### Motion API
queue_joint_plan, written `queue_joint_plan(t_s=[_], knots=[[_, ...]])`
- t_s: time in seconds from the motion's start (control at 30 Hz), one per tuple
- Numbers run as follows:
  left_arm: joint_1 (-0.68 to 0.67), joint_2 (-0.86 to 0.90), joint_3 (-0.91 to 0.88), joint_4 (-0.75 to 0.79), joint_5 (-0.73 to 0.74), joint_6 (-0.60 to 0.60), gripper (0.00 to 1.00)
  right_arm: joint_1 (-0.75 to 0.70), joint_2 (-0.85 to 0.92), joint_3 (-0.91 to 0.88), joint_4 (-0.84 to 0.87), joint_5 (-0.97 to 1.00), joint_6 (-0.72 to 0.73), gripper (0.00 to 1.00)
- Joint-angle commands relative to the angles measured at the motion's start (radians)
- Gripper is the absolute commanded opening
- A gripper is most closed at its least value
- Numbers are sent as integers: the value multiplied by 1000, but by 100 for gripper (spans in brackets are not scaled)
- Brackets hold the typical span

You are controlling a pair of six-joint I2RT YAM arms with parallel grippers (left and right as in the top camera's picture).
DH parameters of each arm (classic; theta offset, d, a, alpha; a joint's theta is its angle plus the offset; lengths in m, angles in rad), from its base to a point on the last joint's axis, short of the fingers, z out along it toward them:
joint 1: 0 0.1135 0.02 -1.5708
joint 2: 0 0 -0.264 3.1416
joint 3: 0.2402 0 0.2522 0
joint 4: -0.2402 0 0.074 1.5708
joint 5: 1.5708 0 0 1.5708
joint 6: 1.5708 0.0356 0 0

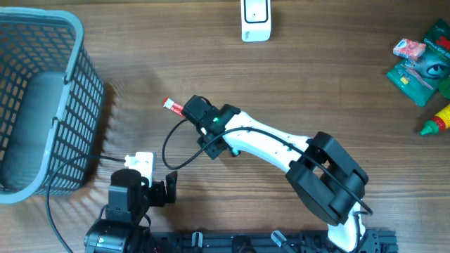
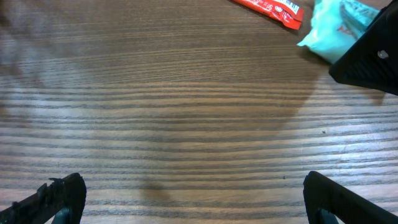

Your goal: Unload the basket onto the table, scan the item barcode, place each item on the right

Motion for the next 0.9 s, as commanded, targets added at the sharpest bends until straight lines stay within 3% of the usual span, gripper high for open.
queue_joint_plan(t_s=[0.0, 0.13, 0.2, 0.27, 0.43, 0.87], knots=[[-5, -1, -1, 3, -10, -2, 100, -12, 45, -13, -24, 86, 7, 70], [-5, -1, -1, 3, -10, -2, 100, -13, 45, -13, -23, 98, 6, 72], [-5, -1, -1, 3, -10, -2, 100, -13, 43, -11, -34, 119, 7, 62], [-5, -1, -1, 3, -10, -2, 100, -12, 42, 10, -71, 146, 9, 59], [-5, -1, -1, 3, -10, -2, 100, -12, 42, 69, -128, 176, 4, 67], [-5, -1, -1, 3, -10, -2, 100, -35, 48, 20, -127, 167, -79, 71]])
